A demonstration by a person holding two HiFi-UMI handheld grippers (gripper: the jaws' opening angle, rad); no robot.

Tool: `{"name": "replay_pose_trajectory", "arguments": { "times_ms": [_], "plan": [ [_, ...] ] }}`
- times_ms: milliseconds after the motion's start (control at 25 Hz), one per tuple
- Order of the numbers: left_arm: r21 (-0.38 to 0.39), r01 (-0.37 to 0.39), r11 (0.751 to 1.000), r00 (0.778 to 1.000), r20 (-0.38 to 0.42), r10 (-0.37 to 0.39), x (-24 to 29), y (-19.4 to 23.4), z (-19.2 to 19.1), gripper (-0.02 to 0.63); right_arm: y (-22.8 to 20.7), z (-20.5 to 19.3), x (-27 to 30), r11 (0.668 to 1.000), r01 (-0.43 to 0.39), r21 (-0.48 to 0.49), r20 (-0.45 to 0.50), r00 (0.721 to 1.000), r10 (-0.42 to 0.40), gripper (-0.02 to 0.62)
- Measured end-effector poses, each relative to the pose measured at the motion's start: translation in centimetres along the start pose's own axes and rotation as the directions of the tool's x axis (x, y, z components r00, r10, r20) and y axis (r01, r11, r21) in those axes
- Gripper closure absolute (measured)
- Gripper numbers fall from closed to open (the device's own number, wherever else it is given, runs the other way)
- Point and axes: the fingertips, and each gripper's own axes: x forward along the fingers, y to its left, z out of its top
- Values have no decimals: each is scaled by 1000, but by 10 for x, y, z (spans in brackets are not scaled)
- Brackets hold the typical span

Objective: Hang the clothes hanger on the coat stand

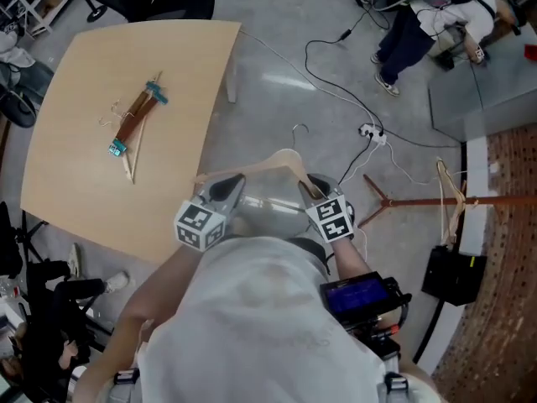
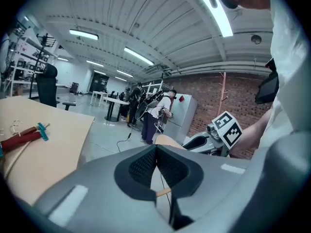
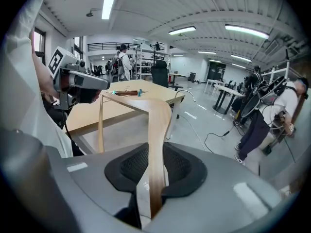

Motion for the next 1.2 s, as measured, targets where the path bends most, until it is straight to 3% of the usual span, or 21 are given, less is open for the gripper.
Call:
{"name": "replay_pose_trajectory", "arguments": {
  "times_ms": [400, 720, 960, 1200],
  "plan": [
    [76, 151, 986, 987, -63, -147, 72, -78, 4, 604, -64, -44, -61, 987, 134, 87, 38, 990, -138, 491],
    [153, 311, 938, 946, -149, -289, 152, -213, 2, 604, -139, -116, -144, 955, 231, 185, 40, 970, -242, 491],
    [200, 387, 900, 919, -157, -361, 182, -252, -1, 604, -165, -122, -165, 946, 271, 176, 59, 957, -285, 491],
    [241, 443, 864, 895, -175, -410, 217, -327, 0, 604, -210, -151, -221, 931, 314, 187, 81, 939, -333, 491]
  ]
}}
